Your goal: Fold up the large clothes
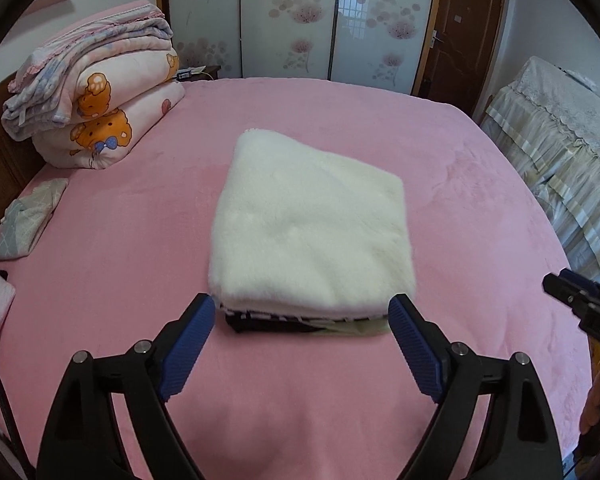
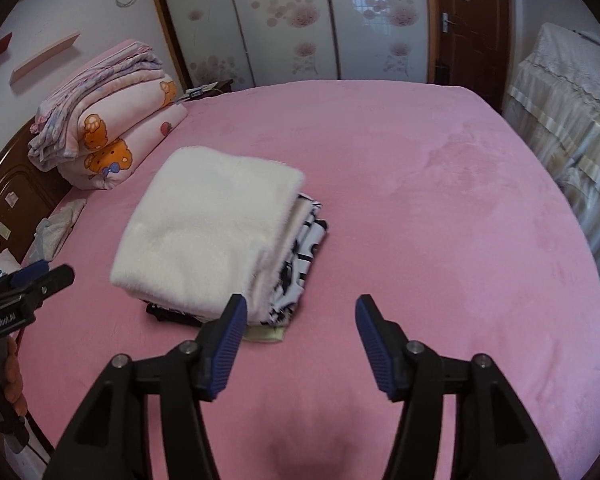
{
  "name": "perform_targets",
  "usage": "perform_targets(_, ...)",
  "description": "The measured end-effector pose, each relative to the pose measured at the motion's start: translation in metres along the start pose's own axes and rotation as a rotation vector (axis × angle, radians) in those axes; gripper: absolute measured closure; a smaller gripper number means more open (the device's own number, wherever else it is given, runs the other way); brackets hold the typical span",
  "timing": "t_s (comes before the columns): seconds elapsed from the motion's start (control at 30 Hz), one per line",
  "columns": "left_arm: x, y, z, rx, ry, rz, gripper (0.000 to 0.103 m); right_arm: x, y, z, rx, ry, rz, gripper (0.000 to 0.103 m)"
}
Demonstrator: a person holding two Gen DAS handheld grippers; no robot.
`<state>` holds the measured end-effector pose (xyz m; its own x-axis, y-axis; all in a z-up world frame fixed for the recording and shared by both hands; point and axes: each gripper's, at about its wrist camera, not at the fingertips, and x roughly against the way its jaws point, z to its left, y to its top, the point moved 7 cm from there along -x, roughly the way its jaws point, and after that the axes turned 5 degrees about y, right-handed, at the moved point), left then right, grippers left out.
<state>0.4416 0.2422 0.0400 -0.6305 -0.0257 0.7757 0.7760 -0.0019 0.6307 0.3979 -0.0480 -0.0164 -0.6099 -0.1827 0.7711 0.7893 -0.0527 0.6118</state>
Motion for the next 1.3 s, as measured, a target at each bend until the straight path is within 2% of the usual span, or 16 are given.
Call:
perform_targets(0.07, 0.017, -0.008, -0.006, -0.001, -0.001, -0.001, 0.015, 0.029, -0.003, -0.007, 0.010, -0.027, -0.017, 0.043)
perform_targets(0.13, 0.034, -0.017, -0.012, -0.002, -0.001, 0.001, 0.013, 0.052, -0.006, -0.014, 0.019, -0.052, -0.032, 0.033)
perform_targets(0.23, 0.054, -0.030, -0.023, -0.009, 0.013, -0.002, 0.010, 0.085, -0.016, -0.023, 0.055, -0.113, -0.058, 0.025)
perform_targets(0.33, 0.070, -0.046, -0.031, -0.017, 0.070, -0.009, 0.010, 0.108, -0.032, -0.031, 0.076, -0.132, -0.059, 0.024)
perform_targets(0.43, 0.085, -0.072, -0.044, -0.015, 0.070, 0.002, 0.010, 0.123, -0.057, -0.039, 0.061, -0.114, -0.045, 0.023)
perform_targets(0.57, 0.103, -0.118, -0.062, -0.010, 0.062, 0.020, 0.010, 0.138, -0.105, -0.048, 0.056, -0.107, -0.023, 0.023)
perform_targets(0.73, 0.120, -0.185, -0.093, 0.013, -0.040, 0.045, 0.010, 0.151, -0.167, -0.057, 0.051, -0.114, -0.004, 0.023)
perform_targets(0.9, 0.134, -0.249, -0.125, -0.021, -0.048, 0.027, 0.010, 0.158, -0.228, -0.067, -0.008, -0.098, -0.002, 0.023)
perform_targets(1.0, 0.143, -0.280, -0.134, -0.030, -0.023, 0.012, 0.010, 0.160, -0.259, -0.073, -0.046, -0.102, 0.005, 0.023)
perform_targets(1.07, 0.149, -0.295, -0.137, -0.032, -0.004, 0.001, 0.010, 0.163, -0.278, -0.075, -0.069, -0.107, 0.001, 0.023)
perform_targets(1.3, 0.170, -0.330, -0.149, 0.003, -0.030, -0.004, 0.010, 0.180, -0.313, -0.073, -0.150, -0.046, -0.034, 0.023)
